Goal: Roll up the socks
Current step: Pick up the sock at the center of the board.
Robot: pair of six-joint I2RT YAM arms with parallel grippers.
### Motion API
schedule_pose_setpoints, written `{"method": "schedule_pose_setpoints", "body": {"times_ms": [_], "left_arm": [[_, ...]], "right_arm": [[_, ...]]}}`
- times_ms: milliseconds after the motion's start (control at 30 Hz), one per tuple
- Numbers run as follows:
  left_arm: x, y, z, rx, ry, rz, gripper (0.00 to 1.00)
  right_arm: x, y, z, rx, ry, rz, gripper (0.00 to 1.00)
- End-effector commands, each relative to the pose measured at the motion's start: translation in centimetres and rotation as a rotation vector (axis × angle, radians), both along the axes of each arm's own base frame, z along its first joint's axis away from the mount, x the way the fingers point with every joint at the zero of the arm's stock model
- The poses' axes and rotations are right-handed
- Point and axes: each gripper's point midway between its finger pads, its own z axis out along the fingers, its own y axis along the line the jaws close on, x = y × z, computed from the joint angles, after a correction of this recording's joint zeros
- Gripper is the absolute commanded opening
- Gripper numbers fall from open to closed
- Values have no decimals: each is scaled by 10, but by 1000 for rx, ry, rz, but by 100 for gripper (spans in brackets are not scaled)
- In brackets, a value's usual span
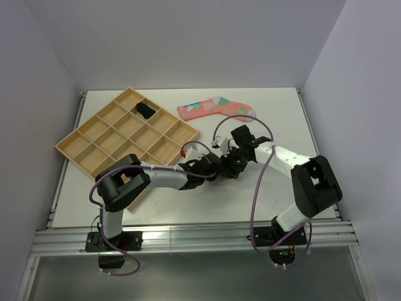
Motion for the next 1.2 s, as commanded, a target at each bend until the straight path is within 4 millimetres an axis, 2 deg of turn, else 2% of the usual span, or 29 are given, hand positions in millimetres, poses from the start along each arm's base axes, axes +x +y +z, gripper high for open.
{"method": "schedule_pose_setpoints", "body": {"times_ms": [0, 100, 200, 233, 267, 333, 500, 633, 800, 933, 1000, 1033, 1100, 1133, 1167], "left_arm": [[1, 35, -50, 199, 75, -33, 0], [2, 36, -52, 196, 68, -76, 0], [1, 43, -54, 201, 63, -86, 0], [0, 44, -54, 195, 69, -93, 0], [1, 44, -54, 191, 68, -98, 0], [3, 44, -56, 200, 63, -123, 0], [12, 34, -38, 235, -10, -216, 0], [24, 28, -5, 217, -97, -270, 0], [45, 27, 36, 194, -197, -325, 0], [59, 27, 84, 170, -295, -341, 0], [67, 35, 98, 183, -325, -340, 0], [74, 38, 115, 177, -349, -327, 0], [88, 52, 128, 196, -377, -308, 0], [95, 56, 143, 182, -400, -302, 0], [109, 71, 149, 192, -413, -274, 0]], "right_arm": [[-43, -23, 18, 3, 113, 3, 65], [-38, -41, 44, 21, 59, -57, 66], [-34, -48, 68, 67, 13, -81, 68], [-38, -49, 77, 81, 1, -74, 69], [-38, -48, 85, 101, -11, -67, 73], [-40, -50, 96, 128, -26, -83, 73], [-30, -57, 113, 161, -75, -134, 73], [-21, -66, 124, 194, -90, -177, 73], [-12, -80, 129, 213, -97, -234, 73], [-7, -91, 133, 223, -113, -266, 73], [-4, -100, 135, 223, -125, -297, 73], [-2, -102, 138, 225, -133, -302, 73], [-1, -107, 140, 230, -137, -314, 73], [1, -109, 142, 230, -142, -318, 73], [2, -110, 142, 232, -144, -321, 73]]}}
